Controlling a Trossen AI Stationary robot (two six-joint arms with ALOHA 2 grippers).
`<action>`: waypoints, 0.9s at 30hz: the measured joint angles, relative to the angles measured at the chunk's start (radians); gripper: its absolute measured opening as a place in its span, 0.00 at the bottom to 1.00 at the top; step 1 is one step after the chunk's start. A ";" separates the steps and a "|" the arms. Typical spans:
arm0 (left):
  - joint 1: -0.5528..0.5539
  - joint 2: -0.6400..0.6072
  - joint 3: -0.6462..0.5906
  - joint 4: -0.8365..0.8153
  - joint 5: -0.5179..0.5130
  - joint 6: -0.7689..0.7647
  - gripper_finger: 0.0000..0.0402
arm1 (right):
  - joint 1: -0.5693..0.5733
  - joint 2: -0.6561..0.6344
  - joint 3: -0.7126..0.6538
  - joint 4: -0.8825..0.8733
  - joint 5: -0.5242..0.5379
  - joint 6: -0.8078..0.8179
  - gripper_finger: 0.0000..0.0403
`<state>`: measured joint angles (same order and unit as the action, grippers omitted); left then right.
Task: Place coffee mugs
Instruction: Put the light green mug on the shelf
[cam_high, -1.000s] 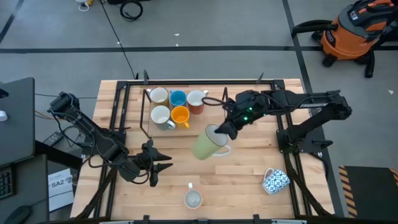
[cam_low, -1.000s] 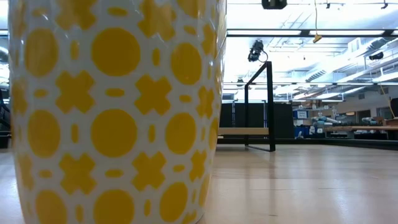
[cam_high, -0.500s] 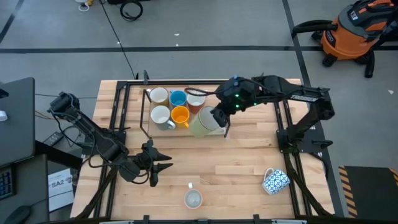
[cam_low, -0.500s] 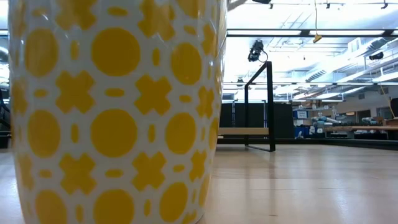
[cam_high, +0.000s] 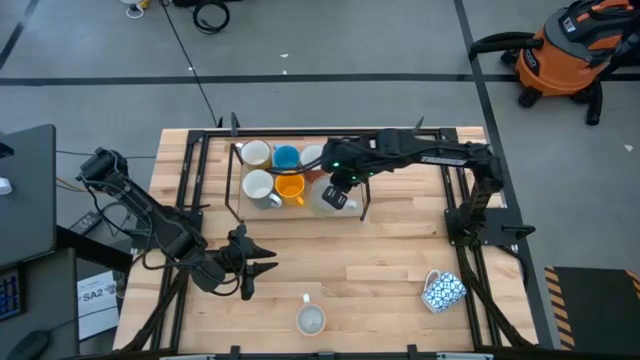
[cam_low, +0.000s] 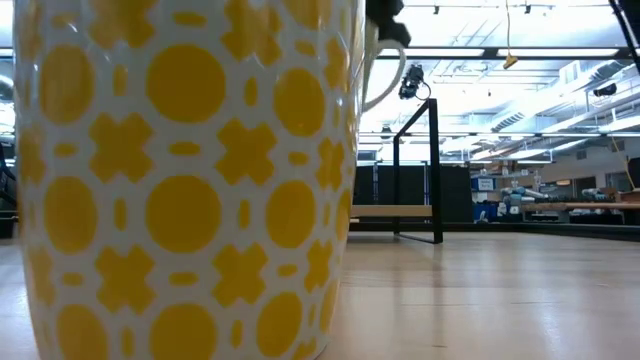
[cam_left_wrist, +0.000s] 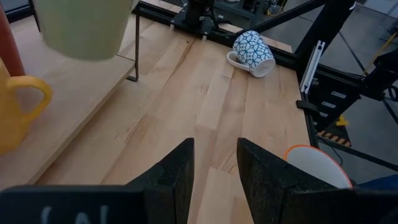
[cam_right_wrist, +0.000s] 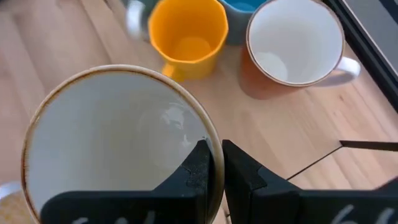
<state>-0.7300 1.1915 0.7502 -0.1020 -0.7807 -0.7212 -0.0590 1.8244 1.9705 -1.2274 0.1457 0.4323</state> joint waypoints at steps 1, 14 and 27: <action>0.000 0.000 0.000 0.000 0.000 0.000 0.32 | -0.004 0.013 0.000 0.001 0.005 -0.009 0.08; 0.000 0.000 0.000 0.000 0.000 0.001 0.32 | -0.065 0.140 -0.001 0.001 0.030 -0.033 0.08; 0.000 0.000 0.000 0.000 0.000 0.000 0.32 | -0.107 0.188 -0.002 0.016 0.100 0.110 0.08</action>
<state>-0.7300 1.1915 0.7502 -0.1016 -0.7807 -0.7212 -0.1665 2.0121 1.9680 -1.2110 0.2460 0.5423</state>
